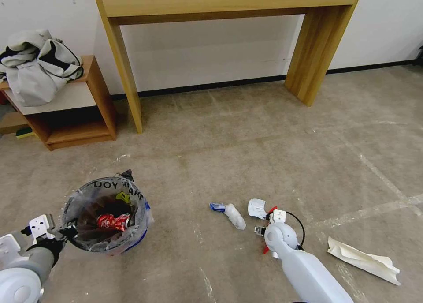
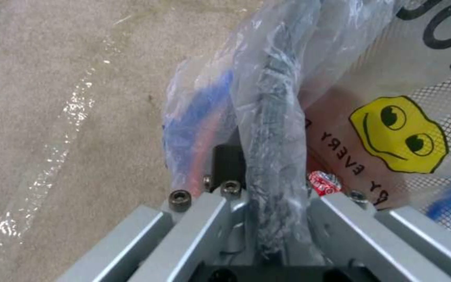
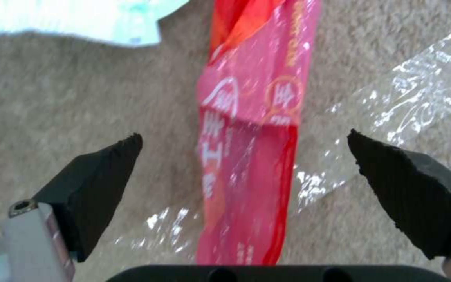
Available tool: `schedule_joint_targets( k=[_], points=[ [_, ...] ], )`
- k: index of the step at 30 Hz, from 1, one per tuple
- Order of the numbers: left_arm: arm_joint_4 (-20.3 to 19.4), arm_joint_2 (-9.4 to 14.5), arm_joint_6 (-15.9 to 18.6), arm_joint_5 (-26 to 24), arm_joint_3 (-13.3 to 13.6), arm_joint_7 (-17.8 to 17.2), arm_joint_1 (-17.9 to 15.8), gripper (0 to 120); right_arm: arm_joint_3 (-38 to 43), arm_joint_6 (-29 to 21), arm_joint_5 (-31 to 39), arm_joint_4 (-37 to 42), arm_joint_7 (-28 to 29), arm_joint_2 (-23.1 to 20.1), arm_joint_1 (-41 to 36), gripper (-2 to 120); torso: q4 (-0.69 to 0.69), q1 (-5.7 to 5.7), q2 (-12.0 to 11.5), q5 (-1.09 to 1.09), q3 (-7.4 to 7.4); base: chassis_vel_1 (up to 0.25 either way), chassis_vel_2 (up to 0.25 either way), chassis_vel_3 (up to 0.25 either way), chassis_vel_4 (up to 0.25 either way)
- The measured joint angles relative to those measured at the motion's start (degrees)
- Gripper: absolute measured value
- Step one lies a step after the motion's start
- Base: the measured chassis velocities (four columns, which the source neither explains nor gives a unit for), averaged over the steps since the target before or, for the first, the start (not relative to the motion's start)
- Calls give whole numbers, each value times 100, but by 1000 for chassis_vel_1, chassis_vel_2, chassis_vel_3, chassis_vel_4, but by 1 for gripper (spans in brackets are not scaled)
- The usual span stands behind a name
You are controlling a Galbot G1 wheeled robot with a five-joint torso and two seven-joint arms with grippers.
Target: Pick up the trash bin and place the garbage on the floor into it.
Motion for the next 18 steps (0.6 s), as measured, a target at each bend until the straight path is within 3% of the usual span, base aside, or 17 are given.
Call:
schedule_joint_targets(
  k=[14,18],
  points=[
    [26,5,-14,19,53,0,-4,1,74,385,-160,-376,-297,125,44,99,0,0,0,1,0,0,0,0,0],
    [31,-5,-23,37,57,2,7,1,83,458,-211,-420,-347,146,49,90,0,0,0,1,0,0,0,0,0]
  ],
)
